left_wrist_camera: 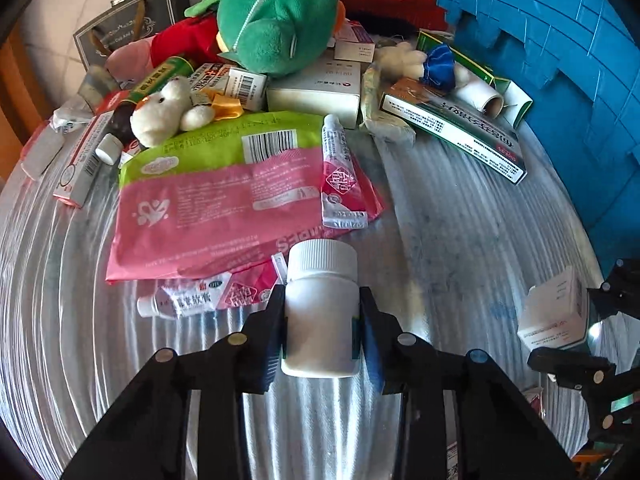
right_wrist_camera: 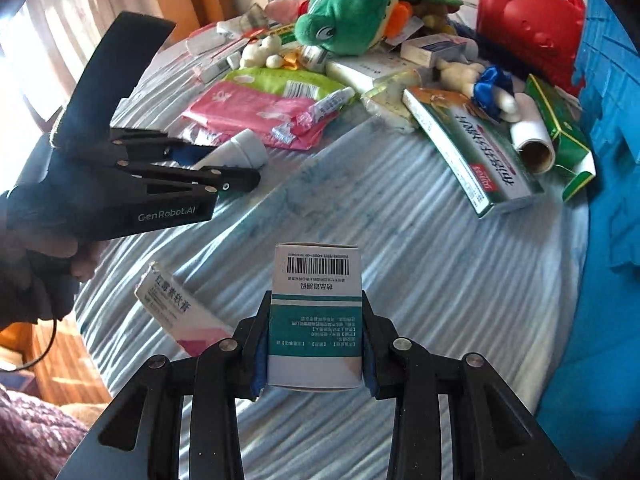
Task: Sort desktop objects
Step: 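Grasp the white-teal medicine box with the right tool while the left grasps the white pill bottle, then carry the medicine box and pill bottle over the crate and release both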
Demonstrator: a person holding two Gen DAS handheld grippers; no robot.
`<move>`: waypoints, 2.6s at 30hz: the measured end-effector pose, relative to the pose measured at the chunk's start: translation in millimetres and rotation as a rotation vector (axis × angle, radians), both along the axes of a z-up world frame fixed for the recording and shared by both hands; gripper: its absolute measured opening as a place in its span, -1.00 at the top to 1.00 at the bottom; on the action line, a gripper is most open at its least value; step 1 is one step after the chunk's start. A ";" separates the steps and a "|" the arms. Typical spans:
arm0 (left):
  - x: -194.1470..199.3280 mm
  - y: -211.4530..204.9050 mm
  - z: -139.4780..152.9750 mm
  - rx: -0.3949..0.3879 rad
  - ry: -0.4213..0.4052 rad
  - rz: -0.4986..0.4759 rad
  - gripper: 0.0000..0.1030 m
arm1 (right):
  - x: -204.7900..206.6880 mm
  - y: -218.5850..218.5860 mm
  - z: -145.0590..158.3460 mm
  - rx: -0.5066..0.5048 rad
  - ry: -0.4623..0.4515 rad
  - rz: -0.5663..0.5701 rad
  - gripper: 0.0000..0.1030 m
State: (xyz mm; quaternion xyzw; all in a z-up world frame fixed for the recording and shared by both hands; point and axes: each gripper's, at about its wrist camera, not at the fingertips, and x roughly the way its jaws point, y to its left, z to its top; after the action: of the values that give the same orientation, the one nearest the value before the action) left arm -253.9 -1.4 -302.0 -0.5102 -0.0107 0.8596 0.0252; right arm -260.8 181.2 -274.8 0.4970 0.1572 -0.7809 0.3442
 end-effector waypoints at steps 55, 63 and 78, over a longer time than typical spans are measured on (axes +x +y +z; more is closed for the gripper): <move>18.4 309.4 353.9 0.026 0.743 -0.494 0.35 | 47.7 291.6 361.4 -0.078 0.774 -0.906 0.31; 16.1 307.5 351.3 -0.017 0.735 -0.474 0.34 | 35.7 294.8 359.4 -0.095 0.768 -0.907 0.31; 5.8 315.8 349.0 -0.062 0.715 -0.439 0.20 | 16.0 298.5 357.1 -0.119 0.749 -0.894 -0.11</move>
State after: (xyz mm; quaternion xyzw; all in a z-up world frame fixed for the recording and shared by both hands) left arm -248.1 314.4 47.0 -0.1704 0.1334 0.9567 0.1946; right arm -244.9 479.7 82.3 0.1849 -0.0011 -0.9802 -0.0704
